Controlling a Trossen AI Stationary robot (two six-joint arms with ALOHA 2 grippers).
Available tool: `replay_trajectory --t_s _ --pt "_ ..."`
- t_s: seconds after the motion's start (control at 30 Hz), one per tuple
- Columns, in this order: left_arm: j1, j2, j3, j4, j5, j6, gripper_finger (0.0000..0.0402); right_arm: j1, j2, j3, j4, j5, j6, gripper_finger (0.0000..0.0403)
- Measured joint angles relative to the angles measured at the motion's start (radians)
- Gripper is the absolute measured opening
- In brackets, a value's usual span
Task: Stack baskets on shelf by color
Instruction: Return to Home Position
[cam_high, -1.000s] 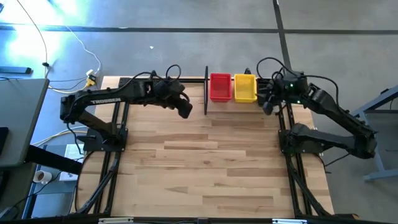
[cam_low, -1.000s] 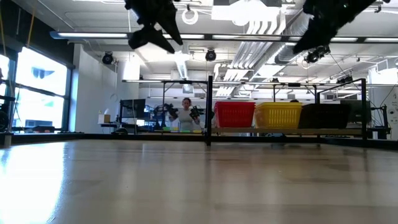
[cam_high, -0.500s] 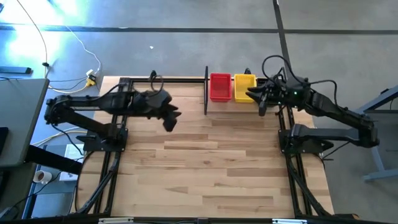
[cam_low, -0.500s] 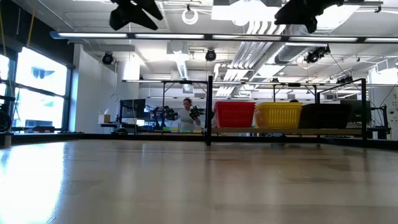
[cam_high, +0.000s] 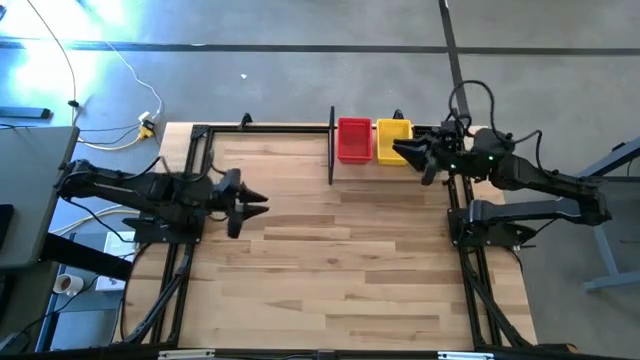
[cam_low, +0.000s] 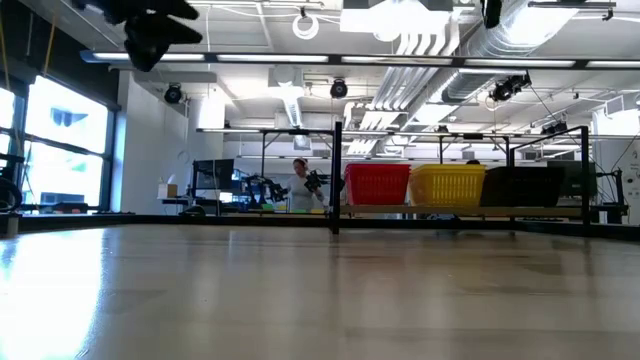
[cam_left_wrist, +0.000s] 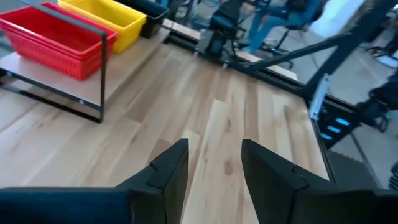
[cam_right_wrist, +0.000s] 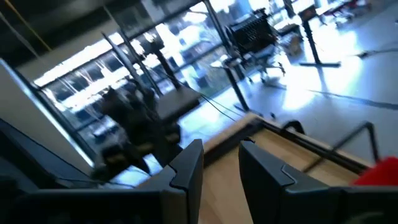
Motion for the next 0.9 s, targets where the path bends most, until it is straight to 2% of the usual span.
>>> replay_trajectory --t_s 0.2,0.5,0.73,0.9 --pt "-0.046 -0.176 -0.162 0.075 0.000 0.042 0.0138 0.050 0.000 0.000 0.085 0.000 0.022 0.0090" --pt "-0.080 -0.385 -0.344 0.215 0.007 0.136 0.0138 0.075 -0.001 0.000 0.079 0.001 -0.028 0.0090" --pt "-0.077 -0.462 -0.452 0.282 0.030 0.196 0.0138 0.075 -0.040 0.000 0.075 0.033 -0.046 0.0090" --pt "-0.076 -0.473 -0.530 0.343 0.063 0.196 0.0138 0.075 -0.140 0.000 0.005 0.049 -0.055 0.0090"
